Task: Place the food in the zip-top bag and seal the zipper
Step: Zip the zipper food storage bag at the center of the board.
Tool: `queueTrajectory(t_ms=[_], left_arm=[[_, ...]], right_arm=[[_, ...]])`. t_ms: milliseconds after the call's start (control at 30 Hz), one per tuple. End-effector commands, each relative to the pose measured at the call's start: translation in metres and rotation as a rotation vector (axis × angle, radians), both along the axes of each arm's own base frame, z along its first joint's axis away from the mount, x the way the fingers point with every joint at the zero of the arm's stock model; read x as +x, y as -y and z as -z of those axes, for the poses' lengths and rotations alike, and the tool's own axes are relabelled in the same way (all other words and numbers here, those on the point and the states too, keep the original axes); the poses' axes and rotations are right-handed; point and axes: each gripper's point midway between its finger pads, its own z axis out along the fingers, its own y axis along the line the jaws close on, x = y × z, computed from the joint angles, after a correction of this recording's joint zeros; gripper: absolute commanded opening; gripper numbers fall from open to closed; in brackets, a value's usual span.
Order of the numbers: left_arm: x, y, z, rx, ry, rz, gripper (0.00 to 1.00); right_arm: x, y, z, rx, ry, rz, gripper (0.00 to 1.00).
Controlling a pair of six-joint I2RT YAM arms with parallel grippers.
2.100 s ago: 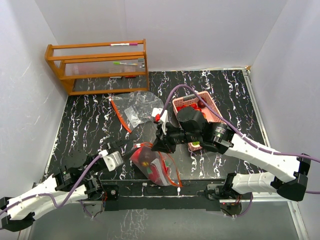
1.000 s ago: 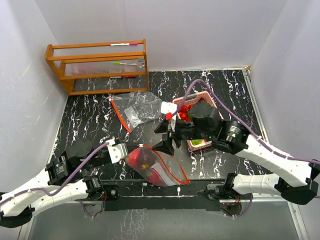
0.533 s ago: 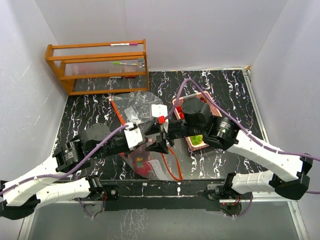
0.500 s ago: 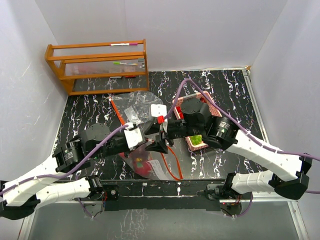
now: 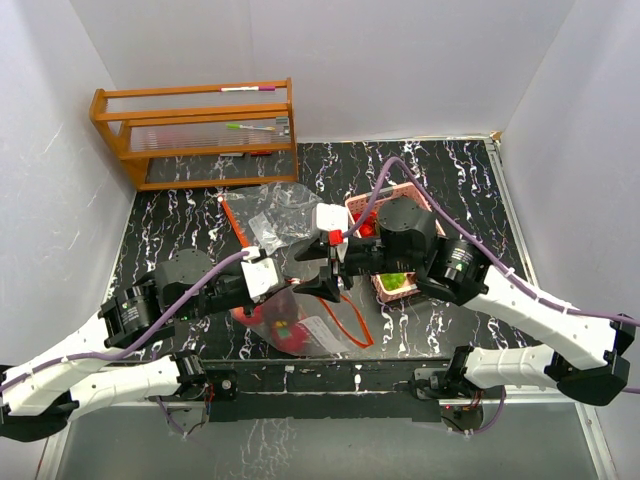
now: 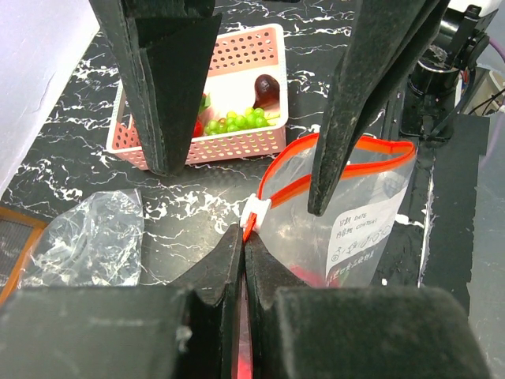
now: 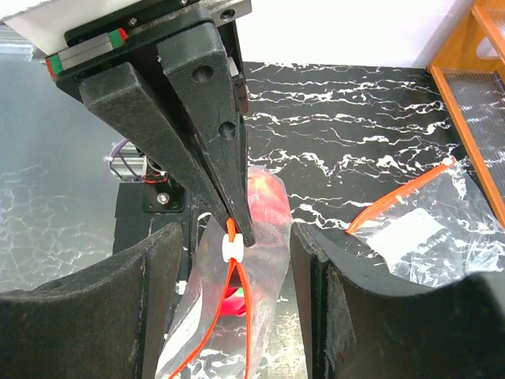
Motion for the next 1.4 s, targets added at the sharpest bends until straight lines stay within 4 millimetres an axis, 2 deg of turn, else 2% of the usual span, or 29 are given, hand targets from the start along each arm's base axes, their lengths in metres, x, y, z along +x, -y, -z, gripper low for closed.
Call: queueTrajectory(t_ms=[0,300,433,567,900,1167,1367], left_arm=[[-0.002,0.000,-0.016,-0.052,0.015,0.003,0.00],[-0.001,-0.002,-0.016,-0.057,0.018,-0.005,0.00],[-0.001,-0.002,-0.016,-0.058,0.020,-0.003,0.00],[-0.002,-0.002,-0.018,-0.062,0.019,0.000,0.00],[-0.002,-0.003,-0.017,-0.063,0.019,-0.002,0.00],[-0.003,-0.003,-0.019,-0.072,0.021,-0.001,0.00],[-0.003,-0.003,-0.019,-0.073,0.021,0.001,0.00]], right_arm=[[0.000,-0.006,-0.008,0.038,0.022,-0.019,0.59],[-0.001,-0.012,0.004,0.001,0.000,-0.048,0.52],[0.001,-0.012,0.008,-0.012,-0.009,-0.033,0.42],[0.001,-0.011,0.009,-0.014,-0.012,-0.028,0.39],[0.001,-0.011,0.018,-0.036,-0.032,-0.027,0.43],[0.004,-0.012,0.023,-0.049,-0.045,-0.010,0.35],[0.005,-0.012,0.028,-0.061,-0.054,-0.002,0.36]])
